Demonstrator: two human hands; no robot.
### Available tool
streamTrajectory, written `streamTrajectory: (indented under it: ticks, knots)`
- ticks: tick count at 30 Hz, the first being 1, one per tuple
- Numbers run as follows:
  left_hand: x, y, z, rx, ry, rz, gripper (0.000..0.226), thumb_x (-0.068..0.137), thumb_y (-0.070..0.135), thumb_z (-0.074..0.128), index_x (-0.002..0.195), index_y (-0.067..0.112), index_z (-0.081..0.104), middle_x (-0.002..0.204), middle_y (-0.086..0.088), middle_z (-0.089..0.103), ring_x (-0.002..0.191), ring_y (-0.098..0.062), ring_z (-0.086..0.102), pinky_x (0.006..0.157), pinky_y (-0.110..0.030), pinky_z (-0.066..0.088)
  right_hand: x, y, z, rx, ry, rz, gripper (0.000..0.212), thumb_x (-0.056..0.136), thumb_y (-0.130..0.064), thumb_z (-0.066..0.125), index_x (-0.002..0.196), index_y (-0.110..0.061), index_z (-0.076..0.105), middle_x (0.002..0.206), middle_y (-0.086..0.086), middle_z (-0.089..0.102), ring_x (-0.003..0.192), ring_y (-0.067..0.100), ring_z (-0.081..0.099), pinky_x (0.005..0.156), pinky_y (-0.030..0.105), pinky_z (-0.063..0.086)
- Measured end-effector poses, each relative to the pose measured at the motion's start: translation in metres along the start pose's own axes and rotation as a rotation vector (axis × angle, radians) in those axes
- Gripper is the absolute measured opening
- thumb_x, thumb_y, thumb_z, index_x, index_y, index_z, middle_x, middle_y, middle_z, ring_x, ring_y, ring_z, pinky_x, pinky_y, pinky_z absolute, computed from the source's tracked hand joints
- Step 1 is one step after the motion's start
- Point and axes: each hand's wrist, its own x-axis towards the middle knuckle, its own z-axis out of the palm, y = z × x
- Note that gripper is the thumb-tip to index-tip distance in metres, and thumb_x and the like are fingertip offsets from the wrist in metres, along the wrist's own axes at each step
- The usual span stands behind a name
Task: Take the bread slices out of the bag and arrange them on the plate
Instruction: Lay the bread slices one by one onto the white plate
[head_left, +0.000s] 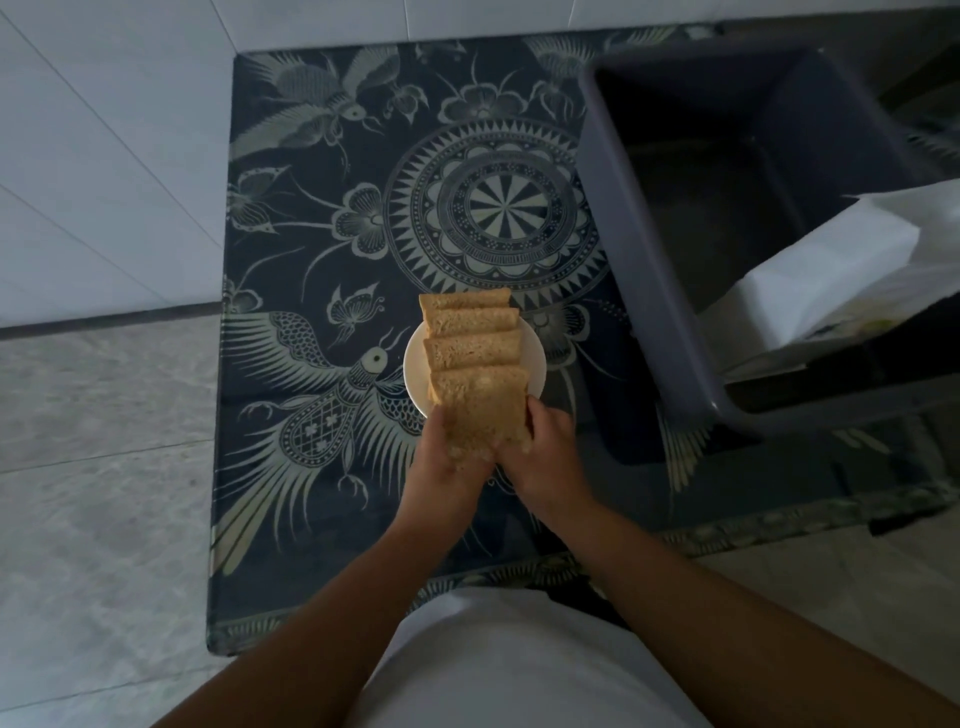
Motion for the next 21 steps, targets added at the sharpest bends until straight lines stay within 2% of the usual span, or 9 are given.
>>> streamTrajectory:
  ticks: [2,3,7,9,10,12,14,16,21]
  knots:
    - [0.003,-0.003,-0.003,-0.007,-0.03,0.011,0.062,0.09,0.017,0.067,0.095,0.077,0.049,0.096,0.027,0.07,0.089,0.011,0.065,0.067,-0.012,0.052,0.002,0.0,-0.002,0.011,-0.026,-0.028,0.033,0.079,-0.027,0.073,0.106,-0.023,0.055,0.104,-0.006,0.047,0.093,0.004,0.056,0.069,0.015,0.053]
    - [0.003,-0.003,-0.003,-0.002,-0.04,0.018,0.062,0.09,0.015,0.066,0.095,0.075,0.05,0.095,0.031,0.069,0.086,0.012,0.064,0.065,-0.01,0.052,0.004,0.001,-0.002,0.0,-0.037,-0.021,0.034,0.078,-0.028,0.074,0.106,-0.022,0.056,0.105,-0.005,0.047,0.093,0.004,0.056,0.069,0.014,0.052]
    - [0.008,0.0,-0.014,-0.016,0.032,-0.006,0.046,0.087,0.025,0.069,0.109,0.06,0.048,0.093,0.032,0.059,0.079,0.024,0.058,0.058,-0.001,0.045,0.018,0.002,-0.012,-0.072,-0.058,0.103,0.05,0.078,-0.032,0.071,0.124,-0.02,0.053,0.126,0.003,0.048,0.103,0.015,0.054,0.082,0.032,0.053]
    - [0.018,0.002,-0.024,-0.029,0.048,-0.026,0.056,0.085,0.028,0.068,0.135,0.037,0.044,0.111,0.021,0.058,0.093,0.009,0.061,0.071,-0.013,0.048,0.029,-0.003,-0.018,-0.042,-0.095,0.175,0.068,0.078,-0.035,0.071,0.139,-0.024,0.043,0.136,-0.001,0.046,0.112,0.015,0.051,0.089,0.035,0.049]
    - [0.025,0.004,-0.029,-0.035,0.052,-0.041,0.06,0.084,0.028,0.066,0.139,0.026,0.042,0.117,0.012,0.061,0.1,-0.003,0.063,0.074,-0.021,0.049,0.033,-0.006,-0.02,-0.018,-0.124,0.198,0.077,0.077,-0.036,0.072,0.145,-0.024,0.037,0.138,-0.003,0.045,0.115,0.014,0.049,0.09,0.034,0.046]
    - [0.04,0.009,-0.036,-0.044,0.04,-0.061,0.059,0.087,0.02,0.064,0.141,0.017,0.04,0.117,0.005,0.063,0.101,-0.015,0.065,0.066,-0.02,0.052,0.041,-0.011,-0.024,-0.009,-0.178,0.19,0.088,0.073,-0.038,0.076,0.148,-0.024,0.032,0.135,-0.009,0.048,0.111,0.008,0.05,0.086,0.028,0.042]
    - [0.051,0.014,-0.039,-0.078,0.018,-0.07,0.052,0.09,0.014,0.063,0.137,0.017,0.04,0.105,0.017,0.058,0.093,-0.004,0.063,0.053,-0.009,0.049,0.046,-0.017,-0.022,-0.078,-0.197,0.14,0.093,0.061,-0.048,0.079,0.142,-0.027,0.039,0.119,-0.017,0.052,0.1,0.0,0.051,0.081,0.023,0.042]
    - [0.057,0.019,-0.038,-0.112,-0.026,-0.088,0.057,0.092,0.015,0.062,0.141,0.021,0.034,0.097,0.024,0.05,0.079,0.006,0.058,0.051,-0.008,0.046,0.052,-0.023,-0.017,-0.101,-0.189,0.138,0.09,0.054,-0.057,0.079,0.134,-0.035,0.046,0.114,-0.018,0.055,0.104,0.004,0.056,0.083,0.026,0.048]
    - [0.062,0.019,-0.033,-0.168,-0.088,-0.087,0.046,0.092,0.011,0.06,0.133,0.011,0.04,0.105,-0.001,0.065,0.075,0.001,0.07,0.057,-0.014,0.053,0.059,-0.036,-0.009,0.016,-0.187,0.184,0.088,0.052,-0.069,0.08,0.128,-0.042,0.047,0.111,-0.023,0.063,0.102,0.002,0.06,0.085,0.031,0.052]
